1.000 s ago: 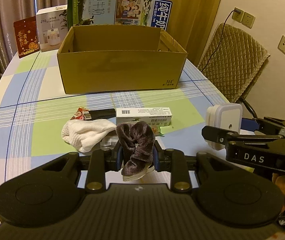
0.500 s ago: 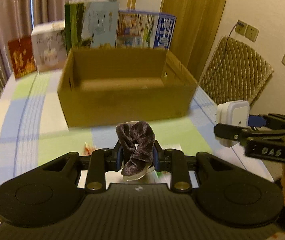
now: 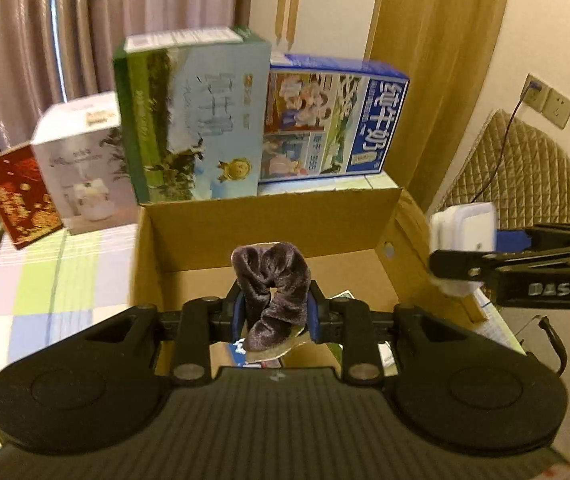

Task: Organize objects
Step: 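Carry scrunchie and night light into the cardboard box and open both tools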

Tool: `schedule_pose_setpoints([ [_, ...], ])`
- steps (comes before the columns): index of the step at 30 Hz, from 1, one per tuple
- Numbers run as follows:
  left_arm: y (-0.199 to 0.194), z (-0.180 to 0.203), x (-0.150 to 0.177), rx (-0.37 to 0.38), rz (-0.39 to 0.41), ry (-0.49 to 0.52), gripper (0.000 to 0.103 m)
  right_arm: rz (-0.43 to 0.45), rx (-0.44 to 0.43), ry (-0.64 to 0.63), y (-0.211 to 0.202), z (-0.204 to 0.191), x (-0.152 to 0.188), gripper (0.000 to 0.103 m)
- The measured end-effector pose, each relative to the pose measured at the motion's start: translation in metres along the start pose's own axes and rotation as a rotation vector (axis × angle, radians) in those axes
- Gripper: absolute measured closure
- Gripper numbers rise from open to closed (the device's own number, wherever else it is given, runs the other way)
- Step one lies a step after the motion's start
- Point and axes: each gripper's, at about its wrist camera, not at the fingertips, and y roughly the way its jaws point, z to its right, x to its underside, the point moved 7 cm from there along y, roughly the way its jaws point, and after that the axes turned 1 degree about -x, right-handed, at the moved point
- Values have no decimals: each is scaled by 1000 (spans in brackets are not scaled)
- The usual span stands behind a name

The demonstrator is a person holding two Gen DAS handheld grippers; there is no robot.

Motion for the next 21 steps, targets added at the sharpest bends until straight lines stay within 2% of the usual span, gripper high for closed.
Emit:
schedule_pose_setpoints([
  [4,37,0,2,9,-47,-3,77,-57,12,44,35,19,1,40],
  [10,81,5,10,30,-105,-5,75,-90,20,78,60,36,4,40],
  [11,86,7,11,37,-111,-7,71,-93,22,78,62,37,3,40],
  [12,91,8,12,44,-113,-12,57,-97,23,80,65,38,3,40],
  [14,95,9,13,37,-106,-24,43,-103,26,88,70,40,3,40],
  [21,84,4,10,34,-72,-25,43,-108,23,88,76,43,4,40],
])
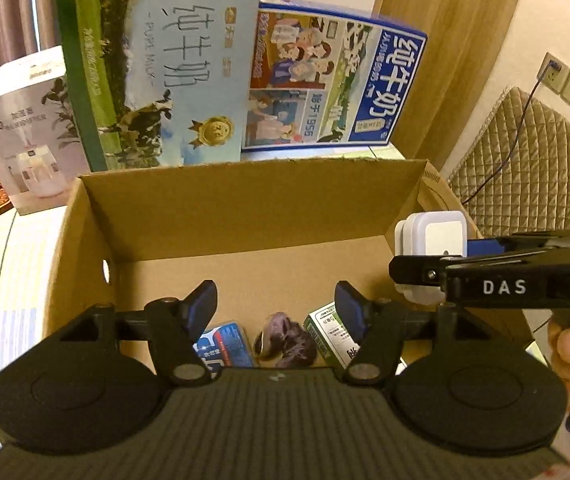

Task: Organize objects
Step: 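Carry scrunchie and night light into the cardboard box and open both tools, then withdraw both tools from the cardboard box back over the table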

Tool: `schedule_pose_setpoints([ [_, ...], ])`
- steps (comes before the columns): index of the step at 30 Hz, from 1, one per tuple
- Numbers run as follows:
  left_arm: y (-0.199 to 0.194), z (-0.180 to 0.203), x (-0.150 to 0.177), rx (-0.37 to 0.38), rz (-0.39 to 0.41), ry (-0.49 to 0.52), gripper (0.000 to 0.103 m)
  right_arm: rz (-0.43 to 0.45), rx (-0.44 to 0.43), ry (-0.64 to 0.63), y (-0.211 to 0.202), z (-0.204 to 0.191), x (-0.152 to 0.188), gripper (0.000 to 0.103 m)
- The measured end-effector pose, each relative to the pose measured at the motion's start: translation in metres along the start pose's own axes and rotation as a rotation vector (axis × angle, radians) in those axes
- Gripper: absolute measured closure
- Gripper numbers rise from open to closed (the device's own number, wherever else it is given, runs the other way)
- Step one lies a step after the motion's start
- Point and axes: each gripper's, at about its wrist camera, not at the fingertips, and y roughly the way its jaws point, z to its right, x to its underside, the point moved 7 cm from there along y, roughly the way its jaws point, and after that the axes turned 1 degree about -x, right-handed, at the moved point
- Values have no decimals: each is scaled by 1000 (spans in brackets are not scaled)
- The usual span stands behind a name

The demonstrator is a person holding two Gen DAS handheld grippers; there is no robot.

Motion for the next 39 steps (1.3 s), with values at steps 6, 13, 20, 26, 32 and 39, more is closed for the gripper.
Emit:
schedule_pose_setpoints([
  [6,-20,-6,2,-12,28,-8,42,86,-36,13,-18,-2,-10,20],
  [13,-67,-6,18,-13,77,-36,36,140,-38,-2,-69,-9,-3,20],
  [20,-134,0,61,-42,124,-80,25,190,-51,2,-142,-23,44,9],
  [26,-190,8,105,-94,162,-76,14,216,-33,-4,-194,-40,110,2],
  [32,-231,14,155,-136,172,-96,3,170,-29,24,-221,-53,181,2],
  [39,-261,19,211,-189,160,-93,1,148,-22,11,-244,-66,239,2],
])
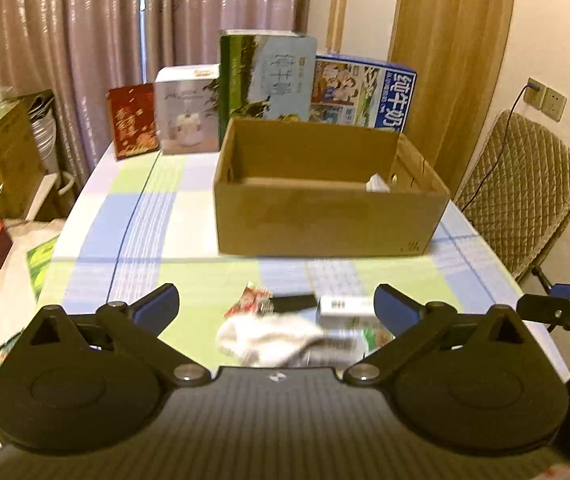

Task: Organize objects
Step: 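Withdraw both tools from the cardboard box back over the table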

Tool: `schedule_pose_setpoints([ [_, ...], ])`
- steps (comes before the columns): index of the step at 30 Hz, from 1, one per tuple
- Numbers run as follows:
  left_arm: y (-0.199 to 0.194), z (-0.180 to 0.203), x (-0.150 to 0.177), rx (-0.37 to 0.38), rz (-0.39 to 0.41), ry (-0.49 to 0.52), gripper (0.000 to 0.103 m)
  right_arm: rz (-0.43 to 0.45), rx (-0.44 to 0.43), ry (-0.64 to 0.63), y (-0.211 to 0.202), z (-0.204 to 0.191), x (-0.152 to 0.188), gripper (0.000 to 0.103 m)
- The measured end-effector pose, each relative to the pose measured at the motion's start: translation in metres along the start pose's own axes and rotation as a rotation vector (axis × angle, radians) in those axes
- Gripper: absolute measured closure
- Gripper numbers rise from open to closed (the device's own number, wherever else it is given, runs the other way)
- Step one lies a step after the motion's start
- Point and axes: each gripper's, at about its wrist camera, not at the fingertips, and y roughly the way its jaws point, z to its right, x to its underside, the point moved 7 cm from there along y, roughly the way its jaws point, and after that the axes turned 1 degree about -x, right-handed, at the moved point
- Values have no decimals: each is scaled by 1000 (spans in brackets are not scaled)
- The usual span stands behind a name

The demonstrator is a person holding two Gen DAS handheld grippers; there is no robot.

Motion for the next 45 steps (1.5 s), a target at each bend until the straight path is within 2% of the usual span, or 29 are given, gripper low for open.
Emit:
schedule_pose_setpoints([
  [7,-18,-3,37,-15,-25,-23,1,-39,-22,-69,-4,-18,33,2],
  [13,-20,1,52,-16,-46,19,1,-47,-36,-84,-3,-21,43,2],
  [37,-13,5,58,-1,-64,35,1,-78,-35,-109,2,-22,50,2],
  [45,-5,1,59,2,-77,108,1,-98,-43,-219,13,-32,54,2],
])
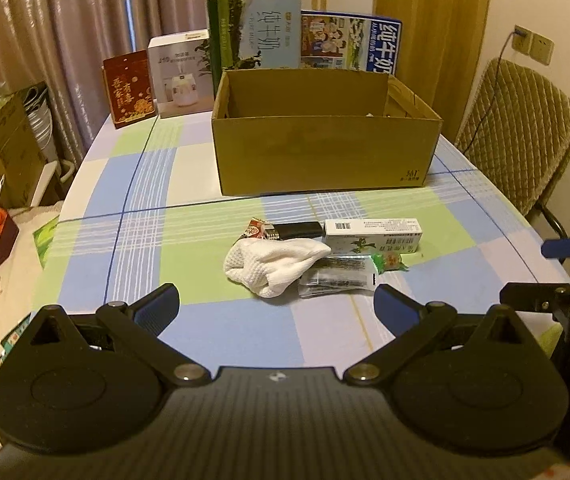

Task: Organize objects
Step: 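Withdraw both tools from the cardboard box back over the table, then grasp the white cloth with the left tool while the right tool grasps the clear plastic packet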

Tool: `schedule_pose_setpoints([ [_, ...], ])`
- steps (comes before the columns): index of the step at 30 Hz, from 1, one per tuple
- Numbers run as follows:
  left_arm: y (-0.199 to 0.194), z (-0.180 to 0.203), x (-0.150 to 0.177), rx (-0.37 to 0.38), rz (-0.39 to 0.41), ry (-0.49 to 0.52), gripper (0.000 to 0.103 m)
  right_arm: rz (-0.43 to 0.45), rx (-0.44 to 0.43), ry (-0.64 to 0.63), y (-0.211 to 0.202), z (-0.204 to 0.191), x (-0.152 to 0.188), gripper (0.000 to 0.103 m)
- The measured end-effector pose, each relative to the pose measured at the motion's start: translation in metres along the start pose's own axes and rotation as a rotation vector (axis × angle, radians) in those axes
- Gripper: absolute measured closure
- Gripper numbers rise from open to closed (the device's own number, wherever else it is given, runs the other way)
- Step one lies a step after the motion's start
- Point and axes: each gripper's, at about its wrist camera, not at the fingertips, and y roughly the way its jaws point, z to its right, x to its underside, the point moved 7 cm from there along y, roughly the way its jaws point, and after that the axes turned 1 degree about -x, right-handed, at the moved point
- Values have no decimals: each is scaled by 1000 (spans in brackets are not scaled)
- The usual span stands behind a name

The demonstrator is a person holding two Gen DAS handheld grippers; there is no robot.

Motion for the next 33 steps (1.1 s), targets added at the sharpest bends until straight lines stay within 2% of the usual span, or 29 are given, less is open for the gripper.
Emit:
schedule_pose_setpoints([
  [13,47,-7,0,59,-27,251,2,-48,-90,-320,56,-26,-10,2],
  [16,63,-8,2,72,-38,309,5,-68,-101,-363,76,-27,-13,2],
  [20,88,-9,3,101,-50,386,14,-95,-121,-421,102,-29,-15,3],
  [24,112,-6,4,119,-63,475,24,-131,-160,-475,130,-33,-14,13],
  [25,118,-5,4,127,-63,495,25,-139,-166,-486,137,-34,-13,14],
  [27,128,-3,5,140,-60,533,25,-156,-180,-510,151,-35,-12,24],
  [31,145,1,6,170,-50,603,26,-181,-197,-569,174,-40,-7,30],
  [33,154,3,6,177,-53,634,35,-190,-202,-595,184,-42,-7,31],
])
